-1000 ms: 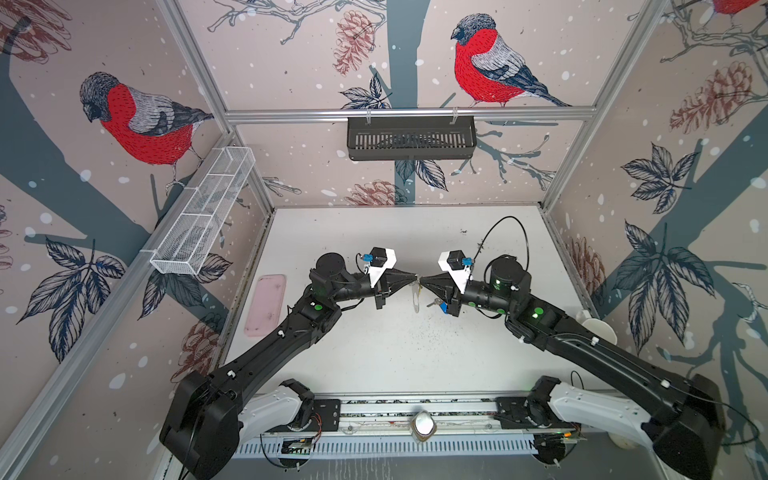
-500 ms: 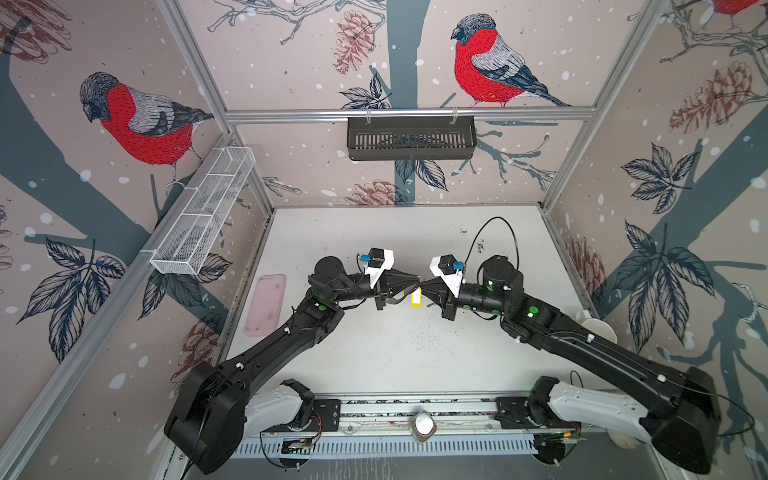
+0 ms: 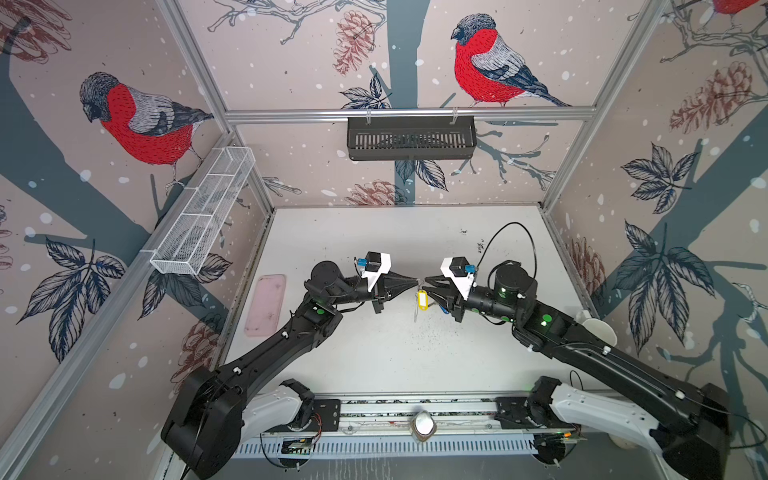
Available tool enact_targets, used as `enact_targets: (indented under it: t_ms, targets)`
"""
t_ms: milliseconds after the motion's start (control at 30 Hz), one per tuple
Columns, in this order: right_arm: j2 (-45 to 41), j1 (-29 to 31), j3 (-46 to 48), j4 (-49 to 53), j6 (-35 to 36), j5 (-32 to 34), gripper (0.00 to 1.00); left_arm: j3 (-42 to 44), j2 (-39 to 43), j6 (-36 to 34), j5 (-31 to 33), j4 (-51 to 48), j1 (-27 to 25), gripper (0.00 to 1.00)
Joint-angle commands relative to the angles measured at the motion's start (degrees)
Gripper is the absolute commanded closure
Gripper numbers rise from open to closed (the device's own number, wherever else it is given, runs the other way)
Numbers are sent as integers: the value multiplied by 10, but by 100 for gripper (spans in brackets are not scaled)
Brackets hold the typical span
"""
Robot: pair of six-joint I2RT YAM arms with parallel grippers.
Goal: Put the keys on the keyring
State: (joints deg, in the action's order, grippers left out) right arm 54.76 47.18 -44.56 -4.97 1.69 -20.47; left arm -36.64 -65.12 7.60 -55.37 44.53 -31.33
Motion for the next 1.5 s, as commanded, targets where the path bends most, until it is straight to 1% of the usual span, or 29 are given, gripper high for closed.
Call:
enact_targets:
  t_ms: [0,100,267,467,1033,1333,1433,1467]
  targets:
    - [-6,1,0,-7,5,22,77,1,4,2,-1,28,0,100]
    - [-6,1,-1,-13,7,16,78,1,3,3,-3,30,0,100]
    - [-3,2,-3,-24,15,-16,78,1,1,-1,-3,26,0,100]
    - [9,5,-9,-26,21,-29,79,2,0,-2,-5,27,0,100]
    - [11,8,-18,-38,25,-31,82,3,-4,6,-18,34,0,100]
    - [19,12,-21,-36,29,-37,89,5,-4,11,-22,50,0,100]
    - [21,14,-22,-35,29,-38,89,7,-3,12,-22,53,0,100]
    - [22,14,-22,-34,30,-37,87,8,-2,13,-22,55,0,100]
